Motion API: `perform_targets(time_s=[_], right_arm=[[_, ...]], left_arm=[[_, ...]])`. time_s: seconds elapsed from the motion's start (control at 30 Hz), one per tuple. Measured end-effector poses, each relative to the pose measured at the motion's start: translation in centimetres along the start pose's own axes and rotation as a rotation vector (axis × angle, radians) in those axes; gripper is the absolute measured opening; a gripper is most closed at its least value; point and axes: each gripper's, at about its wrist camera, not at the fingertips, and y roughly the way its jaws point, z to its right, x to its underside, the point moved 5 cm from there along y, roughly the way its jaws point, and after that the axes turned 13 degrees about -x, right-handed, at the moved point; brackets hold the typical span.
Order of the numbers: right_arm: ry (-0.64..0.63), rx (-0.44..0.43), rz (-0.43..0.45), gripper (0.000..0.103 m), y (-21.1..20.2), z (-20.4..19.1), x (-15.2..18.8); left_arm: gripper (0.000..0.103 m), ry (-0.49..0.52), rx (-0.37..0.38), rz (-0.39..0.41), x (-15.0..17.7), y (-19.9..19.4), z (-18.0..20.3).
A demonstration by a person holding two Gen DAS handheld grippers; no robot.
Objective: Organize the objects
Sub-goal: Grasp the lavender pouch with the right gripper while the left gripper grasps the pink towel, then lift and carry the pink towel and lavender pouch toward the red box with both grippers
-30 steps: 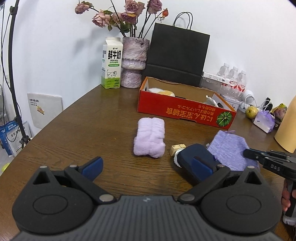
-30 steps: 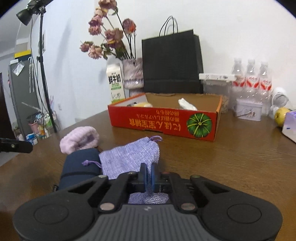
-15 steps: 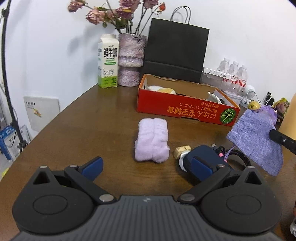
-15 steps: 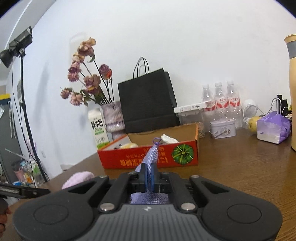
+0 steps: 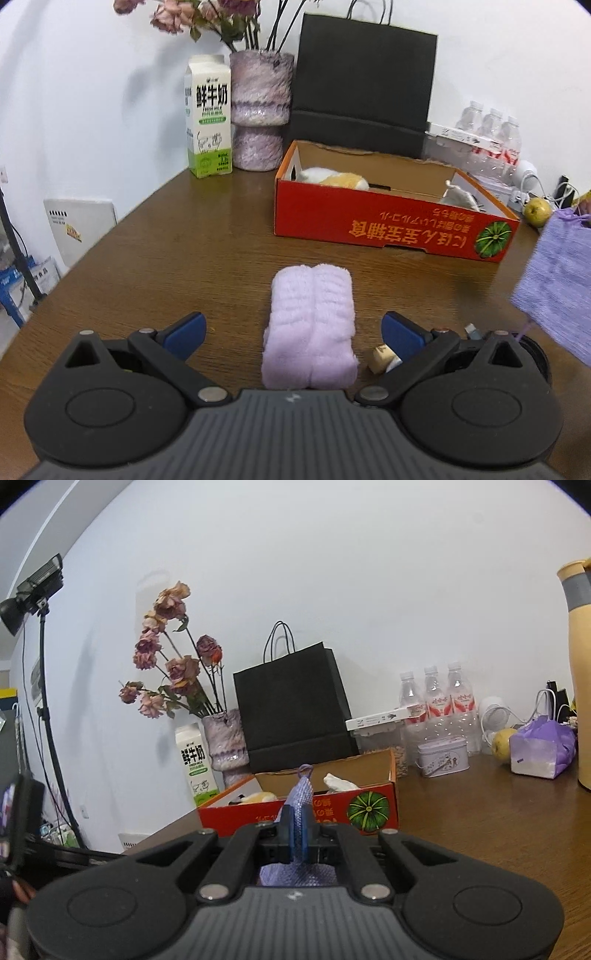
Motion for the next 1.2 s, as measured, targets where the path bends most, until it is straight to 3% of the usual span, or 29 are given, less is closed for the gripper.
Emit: perform_targets(time_s=[0.27, 0.33, 0.37, 0.4, 0.47, 0.87, 1.2], right_arm=[[0.007, -0.009, 0.014, 0.003, -0.1, -0.1, -0.1], [0.003, -0.011, 0.01, 0.003, -0.1, -0.1, 0.0], [0.003, -0.009, 0.007, 0.003, -0.1, -0.1, 0.0], [0.004, -0.008, 0.006, 0.003, 0.0, -0.1, 0.1], [0.005, -0.004, 0.007, 0.003, 0.0, -0.1, 0.0], [-0.009, -0.023, 0.116, 0.003, -2.0, -1.3, -1.2], [0.0, -0.063, 0.158, 0.003, -3.5, -2.1, -1.7]], left_arm=[[0.079, -0.009, 0.012, -0.042, 0.3, 1.1, -0.4], [0.064, -0.002, 0.03, -0.056, 0.3, 1.2, -0.1], [0.049, 0.003, 0.037, -0.06, 0.4, 1.3, 0.0], [0.041, 0.008, 0.045, -0.064, 0.5, 1.3, 0.1], [0.034, 0.011, 0.056, -0.057, 0.6, 1.3, 0.2], [0.029, -0.097, 0.04, 0.06, 0.5, -2.5, -1.3], [0.029, -0.079, 0.057, 0.16, 1.4, -7.1, 0.5]])
